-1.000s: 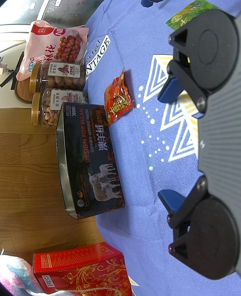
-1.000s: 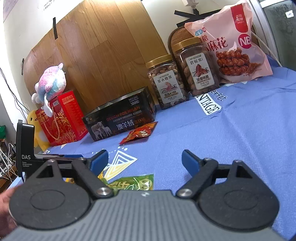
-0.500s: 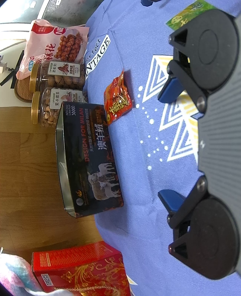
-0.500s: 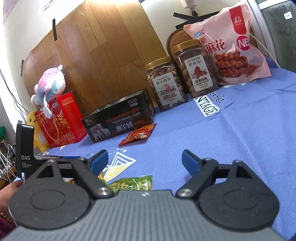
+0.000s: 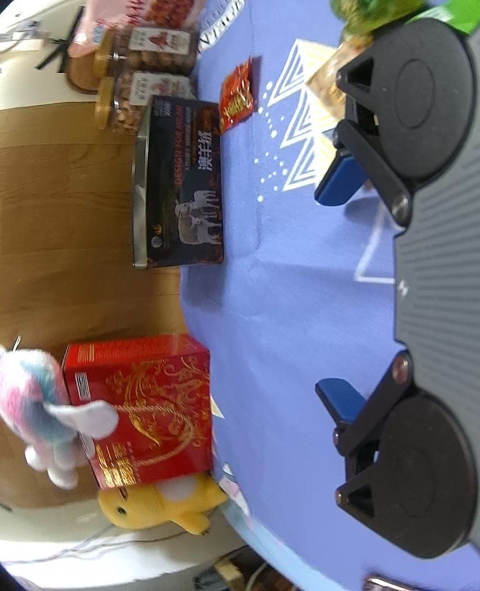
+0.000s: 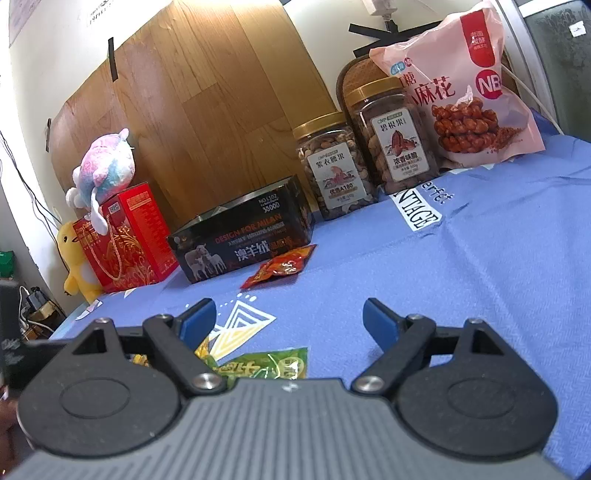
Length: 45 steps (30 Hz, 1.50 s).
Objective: Organize snacks
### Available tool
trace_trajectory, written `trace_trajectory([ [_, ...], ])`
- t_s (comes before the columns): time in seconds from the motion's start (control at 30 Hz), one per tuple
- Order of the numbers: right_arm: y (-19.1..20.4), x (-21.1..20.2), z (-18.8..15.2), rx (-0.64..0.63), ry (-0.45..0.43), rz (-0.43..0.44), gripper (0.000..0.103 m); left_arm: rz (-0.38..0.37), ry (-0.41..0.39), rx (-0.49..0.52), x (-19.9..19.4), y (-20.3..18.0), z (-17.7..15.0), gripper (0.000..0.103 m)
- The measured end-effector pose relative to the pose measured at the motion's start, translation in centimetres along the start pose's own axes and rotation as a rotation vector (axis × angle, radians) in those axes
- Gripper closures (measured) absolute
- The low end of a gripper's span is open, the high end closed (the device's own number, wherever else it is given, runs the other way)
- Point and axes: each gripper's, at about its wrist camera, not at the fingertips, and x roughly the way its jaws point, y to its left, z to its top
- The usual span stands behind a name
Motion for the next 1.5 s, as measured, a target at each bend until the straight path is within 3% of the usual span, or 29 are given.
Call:
trace_trajectory([
  [0.2, 0.0, 0.4, 0.1, -0.003, 0.023, -0.012, 0.014, -0.078, -0.026, -0.068, -1.0, 1.6, -0.8, 0.000],
  [0.27, 0.1, 0.6, 0.1, -0.005, 0.033, -0.017, 0.014, -0.078, -0.021, -0.081, -0.8, 1.7, -0.8, 0.000],
  [0.5, -0.1, 0.8, 0.1, 0.003, 0.046, -0.021, 0.014, -0.091, -0.121, -0.054, -1.8, 1.2, -1.1, 0.000],
  [0.83, -0.1, 0.5, 0.2, -0.004, 0.024, 0.011, 0.014, -0.269, -0.139, -0.156, -2.0, 2.9, -1.4, 0.000],
  [0.97, 0.0, 0.3, 0.2, -0.008, 0.019, 0.003, 0.014, -0.230, -0.122, -0.185, -2.3, 3.4, -1.5, 0.000],
  [1.13, 0.2, 0.1, 0.1, -0.022, 0.012, 0.007, 0.014, -0.168, -0.175, -0.154, -3.7, 3.3, -2.1, 0.000],
  [1.5, 0.3, -0.1, 0.0, -0.020, 0.002, 0.013, 0.014, -0.130, -0.166, -0.121, -4.2, 3.3, -2.4, 0.000],
])
